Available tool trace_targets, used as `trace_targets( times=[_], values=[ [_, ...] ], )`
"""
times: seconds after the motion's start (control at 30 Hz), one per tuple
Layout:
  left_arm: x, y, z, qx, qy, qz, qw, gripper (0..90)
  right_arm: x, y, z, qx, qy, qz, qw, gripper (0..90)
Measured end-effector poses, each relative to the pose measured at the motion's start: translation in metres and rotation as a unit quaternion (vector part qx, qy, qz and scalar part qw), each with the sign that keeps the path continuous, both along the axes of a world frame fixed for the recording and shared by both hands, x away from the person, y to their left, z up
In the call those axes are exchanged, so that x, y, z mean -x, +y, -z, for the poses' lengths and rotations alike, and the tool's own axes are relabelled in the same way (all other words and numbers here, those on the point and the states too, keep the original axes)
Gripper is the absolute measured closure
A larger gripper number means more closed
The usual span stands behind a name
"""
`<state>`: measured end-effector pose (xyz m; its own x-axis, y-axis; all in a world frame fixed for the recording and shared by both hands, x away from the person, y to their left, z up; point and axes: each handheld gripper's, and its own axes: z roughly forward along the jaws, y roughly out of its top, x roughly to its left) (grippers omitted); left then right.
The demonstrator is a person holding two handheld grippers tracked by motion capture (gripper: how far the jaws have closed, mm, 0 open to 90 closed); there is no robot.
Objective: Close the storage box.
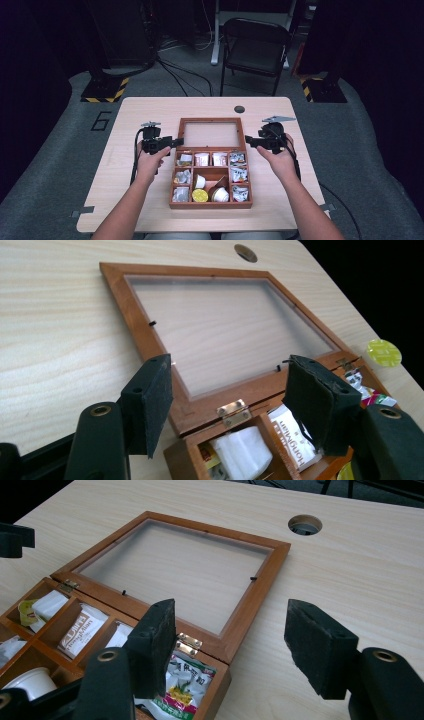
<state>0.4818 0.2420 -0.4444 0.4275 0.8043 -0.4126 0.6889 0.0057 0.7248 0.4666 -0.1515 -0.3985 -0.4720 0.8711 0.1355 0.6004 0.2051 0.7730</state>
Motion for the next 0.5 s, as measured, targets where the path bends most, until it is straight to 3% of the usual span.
trace_targets(
  times=[0.1,0.23,0.5],
  values=[
    [-0.002,-0.001,-0.004,-0.002,-0.007,0.001,1.0,35.4,-0.004,0.003,-0.002,-0.001,0.002,-0.002,1.0,37.2],
    [-0.008,-0.003,-0.002,-0.009,0.002,-0.003,1.0,35.3,-0.011,0.006,0.0,-0.002,0.004,-0.002,1.0,37.2],
    [-0.023,-0.006,0.014,-0.009,0.015,-0.003,0.9998,34.9,-0.03,0.011,0.015,0.004,0.016,-0.002,0.9999,35.1]
  ],
)
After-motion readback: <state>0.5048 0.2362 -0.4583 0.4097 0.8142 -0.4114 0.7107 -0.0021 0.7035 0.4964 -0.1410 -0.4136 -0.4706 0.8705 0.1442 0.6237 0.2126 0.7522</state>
